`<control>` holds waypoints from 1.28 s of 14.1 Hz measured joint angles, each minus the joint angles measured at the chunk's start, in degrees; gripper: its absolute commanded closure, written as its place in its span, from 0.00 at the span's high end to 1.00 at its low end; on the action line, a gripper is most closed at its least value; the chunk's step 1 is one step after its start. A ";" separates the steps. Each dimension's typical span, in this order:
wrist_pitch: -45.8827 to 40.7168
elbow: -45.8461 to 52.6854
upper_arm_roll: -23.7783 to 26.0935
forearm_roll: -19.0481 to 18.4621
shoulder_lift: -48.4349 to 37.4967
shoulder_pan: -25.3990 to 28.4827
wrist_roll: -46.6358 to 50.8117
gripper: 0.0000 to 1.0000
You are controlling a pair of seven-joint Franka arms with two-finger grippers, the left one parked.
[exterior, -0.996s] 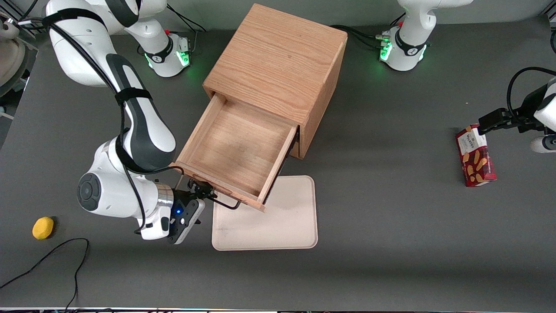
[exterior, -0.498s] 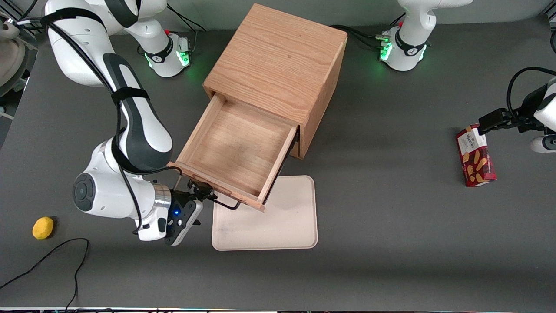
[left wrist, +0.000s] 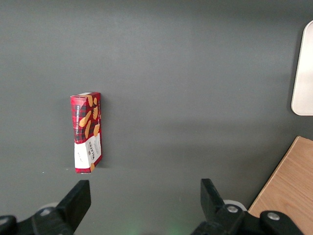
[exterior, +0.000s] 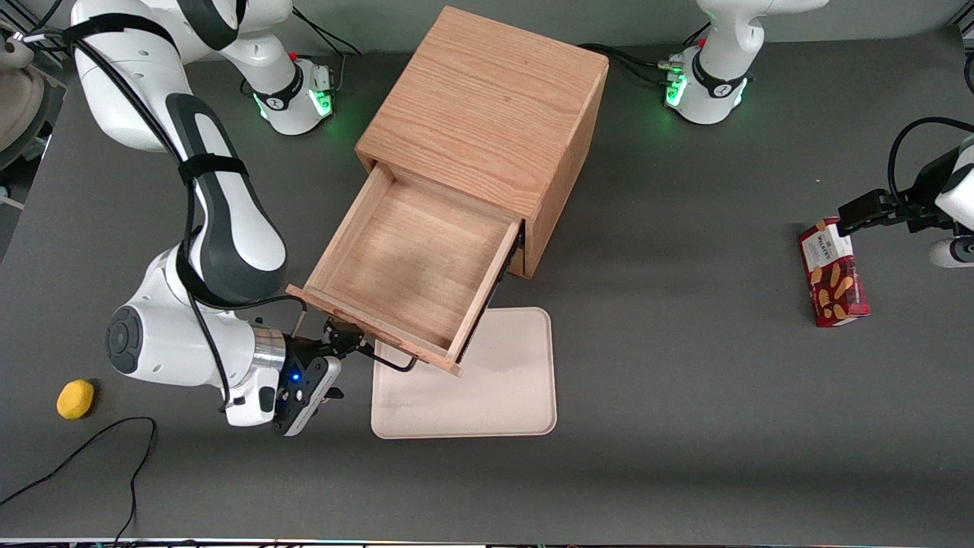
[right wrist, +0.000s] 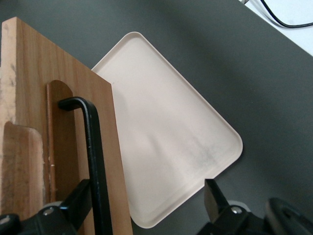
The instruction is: Open upper drawer
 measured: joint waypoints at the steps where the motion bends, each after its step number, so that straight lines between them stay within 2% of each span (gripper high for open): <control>1: 0.00 0.02 0.01 0.02 0.00 -0.01 0.00 1.00; 8: -1.81 2.74 0.00 0.56 0.00 -1.44 0.00 1.00; 14: -13.44 7.83 -0.35 -0.06 -1.75 -6.10 0.00 1.00; 15: -14.81 7.99 -0.38 -1.61 -2.71 -7.24 0.00 1.00; 18: -20.86 7.77 -0.41 -10.97 -6.28 -8.58 0.54 1.00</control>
